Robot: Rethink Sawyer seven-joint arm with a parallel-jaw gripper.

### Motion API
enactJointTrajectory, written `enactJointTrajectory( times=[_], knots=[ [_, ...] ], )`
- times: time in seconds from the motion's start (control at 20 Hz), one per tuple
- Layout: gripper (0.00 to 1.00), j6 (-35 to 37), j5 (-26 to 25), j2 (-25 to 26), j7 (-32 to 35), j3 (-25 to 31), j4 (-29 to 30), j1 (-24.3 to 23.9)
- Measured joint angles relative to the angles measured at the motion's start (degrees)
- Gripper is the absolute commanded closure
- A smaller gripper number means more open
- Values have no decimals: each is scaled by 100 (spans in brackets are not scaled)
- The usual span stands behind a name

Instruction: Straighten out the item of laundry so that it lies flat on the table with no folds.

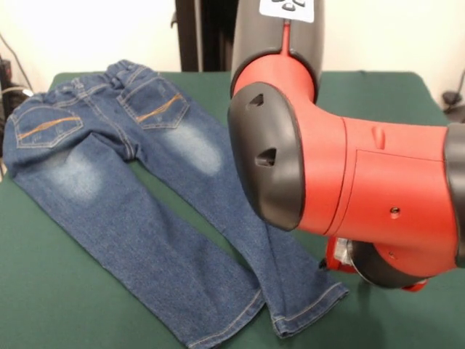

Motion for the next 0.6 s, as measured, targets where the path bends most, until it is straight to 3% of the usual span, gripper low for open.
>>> enactJointTrajectory(
  times=[0.4,0.6],
  knots=[
    [0,119,-679,-1,0,610,-8,2],
    [0,119,-763,38,0,854,-10,-3]
  ],
)
